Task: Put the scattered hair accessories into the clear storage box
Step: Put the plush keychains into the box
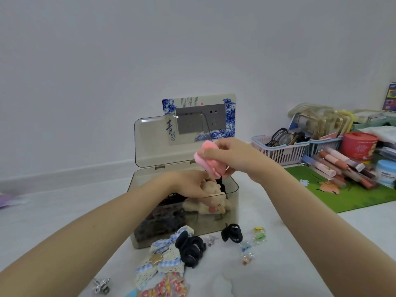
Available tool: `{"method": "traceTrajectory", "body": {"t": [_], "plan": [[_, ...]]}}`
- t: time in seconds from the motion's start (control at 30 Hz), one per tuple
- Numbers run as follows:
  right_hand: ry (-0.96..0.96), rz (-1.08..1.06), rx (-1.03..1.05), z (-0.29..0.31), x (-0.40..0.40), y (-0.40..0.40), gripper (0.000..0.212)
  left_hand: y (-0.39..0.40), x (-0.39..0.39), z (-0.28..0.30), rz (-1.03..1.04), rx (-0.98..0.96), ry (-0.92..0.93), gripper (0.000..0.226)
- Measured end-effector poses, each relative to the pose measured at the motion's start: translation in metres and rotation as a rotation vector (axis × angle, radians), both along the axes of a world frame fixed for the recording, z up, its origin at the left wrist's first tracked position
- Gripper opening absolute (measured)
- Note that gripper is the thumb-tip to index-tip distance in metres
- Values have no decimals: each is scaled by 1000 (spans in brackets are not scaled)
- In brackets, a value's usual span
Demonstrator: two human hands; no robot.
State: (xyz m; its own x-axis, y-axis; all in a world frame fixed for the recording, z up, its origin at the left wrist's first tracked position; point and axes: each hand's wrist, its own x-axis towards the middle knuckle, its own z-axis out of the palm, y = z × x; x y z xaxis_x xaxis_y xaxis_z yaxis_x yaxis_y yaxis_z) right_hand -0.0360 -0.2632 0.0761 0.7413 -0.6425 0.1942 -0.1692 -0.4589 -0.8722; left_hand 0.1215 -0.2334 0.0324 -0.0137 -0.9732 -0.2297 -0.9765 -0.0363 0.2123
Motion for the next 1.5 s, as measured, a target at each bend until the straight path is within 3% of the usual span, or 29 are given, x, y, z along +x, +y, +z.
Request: {"method": "traceTrajectory", "body": {"t": [0.2, 0.33, 0.47, 0.6, 0.77, 0.87, 1.0, 1.1, 1.3, 1.5], "plan": [[83, -2, -89, -1, -3, 4, 63, 9, -3, -5, 19, -72, 25, 66], [167, 32, -101, -3, -1, 8, 48, 15, -2, -1, 10, -114, 50, 14], [250, 64, -94, -11, 3, 7, 48, 21, -1, 1, -16, -80, 66, 5], [211, 132, -24, -11, 2, 1, 51, 19, 0, 0, -12, -86, 128, 24], [262, 299, 81, -10, -2, -6, 25, 24, 4, 5, 30, -75, 289, 19], [382, 279, 12, -13, -3, -10, 39, 33, 14, 10, 122, -75, 384, 34], [428, 200, -147, -12, -2, -9, 30, 50, 30, 15, 202, -126, 503, 28], [489, 188, -267, -11, 3, -2, 24, 59, 34, 16, 189, -122, 503, 32], [572, 165, -385, -8, 4, -6, 19, 56, 13, 18, 185, -5, 437, 61], [840, 273, -476, -1, 24, -12, 17, 57, 10, 23, 145, 171, 344, 65]]}}
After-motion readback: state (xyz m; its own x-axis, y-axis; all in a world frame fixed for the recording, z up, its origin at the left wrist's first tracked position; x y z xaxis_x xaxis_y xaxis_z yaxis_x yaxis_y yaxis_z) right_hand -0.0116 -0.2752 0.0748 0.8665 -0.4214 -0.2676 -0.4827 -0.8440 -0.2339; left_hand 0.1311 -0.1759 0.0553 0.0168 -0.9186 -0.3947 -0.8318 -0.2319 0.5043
